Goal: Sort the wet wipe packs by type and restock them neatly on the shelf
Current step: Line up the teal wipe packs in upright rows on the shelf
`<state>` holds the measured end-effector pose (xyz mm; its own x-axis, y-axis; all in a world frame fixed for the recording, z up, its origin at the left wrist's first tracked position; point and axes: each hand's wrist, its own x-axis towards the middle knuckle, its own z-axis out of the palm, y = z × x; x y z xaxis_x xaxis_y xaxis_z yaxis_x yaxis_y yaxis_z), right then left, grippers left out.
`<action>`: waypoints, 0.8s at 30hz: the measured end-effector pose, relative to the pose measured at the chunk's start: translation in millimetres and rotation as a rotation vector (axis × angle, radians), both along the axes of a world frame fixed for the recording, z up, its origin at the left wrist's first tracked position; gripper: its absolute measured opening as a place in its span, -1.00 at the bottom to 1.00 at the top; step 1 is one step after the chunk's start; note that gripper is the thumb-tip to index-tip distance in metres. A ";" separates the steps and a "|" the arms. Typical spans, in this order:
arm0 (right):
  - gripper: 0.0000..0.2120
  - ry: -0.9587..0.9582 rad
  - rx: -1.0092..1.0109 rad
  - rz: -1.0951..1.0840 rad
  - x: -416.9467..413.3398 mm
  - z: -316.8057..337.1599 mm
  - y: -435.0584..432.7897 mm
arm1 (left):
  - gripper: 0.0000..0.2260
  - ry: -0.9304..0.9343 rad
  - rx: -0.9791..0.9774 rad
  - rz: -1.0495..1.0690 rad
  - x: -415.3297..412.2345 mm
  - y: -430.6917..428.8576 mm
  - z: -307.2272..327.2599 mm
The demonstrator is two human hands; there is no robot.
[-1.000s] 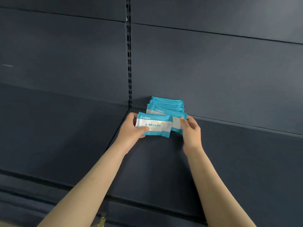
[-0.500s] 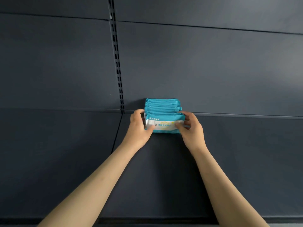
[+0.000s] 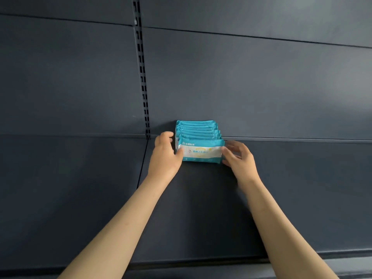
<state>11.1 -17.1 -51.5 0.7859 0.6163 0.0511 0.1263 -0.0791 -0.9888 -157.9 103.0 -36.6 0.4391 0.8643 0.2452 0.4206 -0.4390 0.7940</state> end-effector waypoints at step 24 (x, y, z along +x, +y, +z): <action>-0.55 0.236 0.080 -0.733 59.4 9.8 -550.7 | -0.71 -0.100 -0.684 -0.784 196.2 -434.1 6.0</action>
<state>70.6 -567.8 -41.7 0.9872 -0.0636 -0.1465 -0.1460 0.0116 -0.9892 38.3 -331.1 -30.6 0.9413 0.3144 -0.1227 0.1306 -0.0042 0.9914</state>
